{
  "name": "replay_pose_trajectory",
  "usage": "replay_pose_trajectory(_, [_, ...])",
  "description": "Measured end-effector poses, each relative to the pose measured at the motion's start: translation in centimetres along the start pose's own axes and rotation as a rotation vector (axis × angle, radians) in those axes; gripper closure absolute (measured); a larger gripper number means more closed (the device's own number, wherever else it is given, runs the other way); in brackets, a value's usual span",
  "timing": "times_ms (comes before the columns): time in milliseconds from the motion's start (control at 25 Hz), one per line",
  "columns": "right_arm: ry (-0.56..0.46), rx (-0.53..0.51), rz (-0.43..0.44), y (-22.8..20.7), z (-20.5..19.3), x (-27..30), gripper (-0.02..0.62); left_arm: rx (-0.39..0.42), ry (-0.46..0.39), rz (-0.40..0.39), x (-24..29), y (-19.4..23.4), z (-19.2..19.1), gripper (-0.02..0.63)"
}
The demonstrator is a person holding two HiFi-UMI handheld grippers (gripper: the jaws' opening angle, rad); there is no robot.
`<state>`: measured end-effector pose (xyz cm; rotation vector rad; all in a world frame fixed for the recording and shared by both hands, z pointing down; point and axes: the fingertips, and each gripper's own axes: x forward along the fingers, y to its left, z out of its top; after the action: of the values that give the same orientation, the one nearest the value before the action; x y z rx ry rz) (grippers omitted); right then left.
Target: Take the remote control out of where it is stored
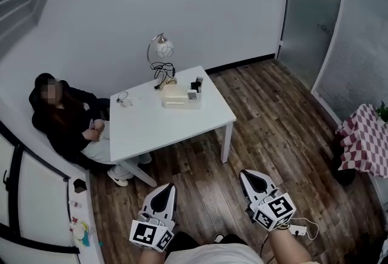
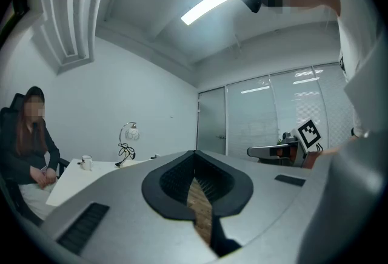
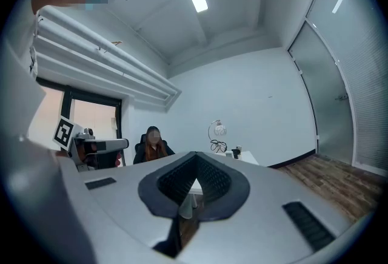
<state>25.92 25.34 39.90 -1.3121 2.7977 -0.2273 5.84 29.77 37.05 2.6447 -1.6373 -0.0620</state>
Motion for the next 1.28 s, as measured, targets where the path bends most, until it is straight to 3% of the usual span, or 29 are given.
replay_pose_trajectory(280, [-0.014, -0.021, -0.033, -4.0, 0.5, 2.4, 0.584, 0.001, 0.000, -0.020, 5.1, 1.5, 0.0, 0.598])
replay_pose_trajectory(520, [-0.014, -0.037, -0.083, -6.5, 0.6, 5.8, 0.584, 0.008, -0.018, -0.052, 9.9, 5.2, 0.1, 0.598])
replay_pose_trajectory(1080, [-0.003, -0.041, -0.169, -5.6, 2.8, 27.0, 0.584, 0.009, 0.006, -0.107, 17.9, 24.6, 1.5, 0.598])
replay_pose_trajectory(1280, [0.014, -0.047, -0.207, -5.6, 2.6, 32.1, 0.584, -0.016, 0.018, -0.129, 20.3, 29.3, 1.0, 0.598])
